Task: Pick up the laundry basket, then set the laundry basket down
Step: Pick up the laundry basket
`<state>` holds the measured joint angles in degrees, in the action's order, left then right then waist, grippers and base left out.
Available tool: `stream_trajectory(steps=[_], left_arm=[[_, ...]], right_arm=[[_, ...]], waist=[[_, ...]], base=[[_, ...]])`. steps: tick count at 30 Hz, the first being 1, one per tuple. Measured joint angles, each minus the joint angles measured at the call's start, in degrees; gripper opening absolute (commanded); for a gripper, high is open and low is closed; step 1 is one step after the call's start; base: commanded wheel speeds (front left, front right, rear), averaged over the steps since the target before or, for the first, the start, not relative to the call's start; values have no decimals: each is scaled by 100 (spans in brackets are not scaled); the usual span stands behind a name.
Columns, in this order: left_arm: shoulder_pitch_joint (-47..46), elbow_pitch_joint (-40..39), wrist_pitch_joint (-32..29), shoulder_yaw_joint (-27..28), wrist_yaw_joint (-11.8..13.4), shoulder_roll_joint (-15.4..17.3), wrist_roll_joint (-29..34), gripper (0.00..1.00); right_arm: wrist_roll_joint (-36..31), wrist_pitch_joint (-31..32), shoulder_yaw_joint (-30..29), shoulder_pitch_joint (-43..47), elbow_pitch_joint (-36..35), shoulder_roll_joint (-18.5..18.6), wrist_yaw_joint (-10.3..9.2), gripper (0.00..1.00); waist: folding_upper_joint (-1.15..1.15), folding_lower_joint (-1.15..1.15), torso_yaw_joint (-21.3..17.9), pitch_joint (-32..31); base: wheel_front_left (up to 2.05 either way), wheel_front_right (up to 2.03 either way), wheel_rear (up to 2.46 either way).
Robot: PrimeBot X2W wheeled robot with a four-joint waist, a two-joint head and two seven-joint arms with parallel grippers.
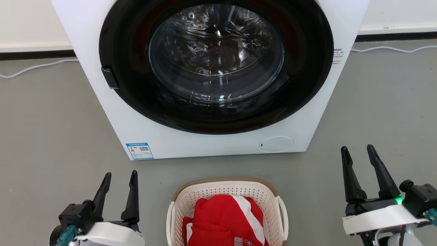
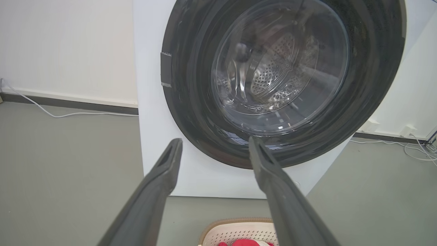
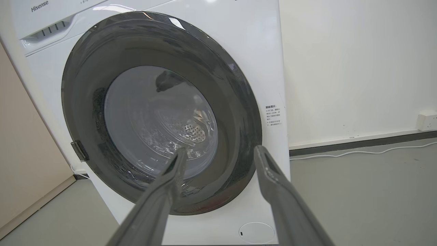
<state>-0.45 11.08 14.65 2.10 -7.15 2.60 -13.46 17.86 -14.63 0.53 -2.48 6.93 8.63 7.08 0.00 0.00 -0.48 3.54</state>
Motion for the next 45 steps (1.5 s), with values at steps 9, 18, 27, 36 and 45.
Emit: stream_trajectory(steps=[9, 18, 27, 36, 45], left_arm=[[-202, 63, 0, -94, 0, -13, 0, 100], [-695, 499, -1, -261, -1, -15, -7, 100], [-1248, 1196, 0, -490, -1, -22, -27, 100], [-1787, 1707, 0, -665, -1, -30, -99, 100], [-2345, 2285, 0, -868, -1, -13, -136, 100]], right_arm=[[-29, 0, 41, -179, 156, 2, 0, 100], [-30, 0, -11, -524, 455, 24, 0, 100], [-20, 0, -74, -850, 792, 34, 0, 100], [-10, 0, -65, -1190, 1204, 10, 0, 100], [197, 0, 216, -1670, 1995, -7, 0, 100]], waist=[[0, 0, -17, 362], [0, 0, 19, 863], [0, 0, 60, 1431], [0, 0, 65, 2005], [0, 0, 41, 2727]], base=[[0, 0, 0], [0, 0, 0], [0, 0, 0], [0, 0, 0], [0, 0, 0]])
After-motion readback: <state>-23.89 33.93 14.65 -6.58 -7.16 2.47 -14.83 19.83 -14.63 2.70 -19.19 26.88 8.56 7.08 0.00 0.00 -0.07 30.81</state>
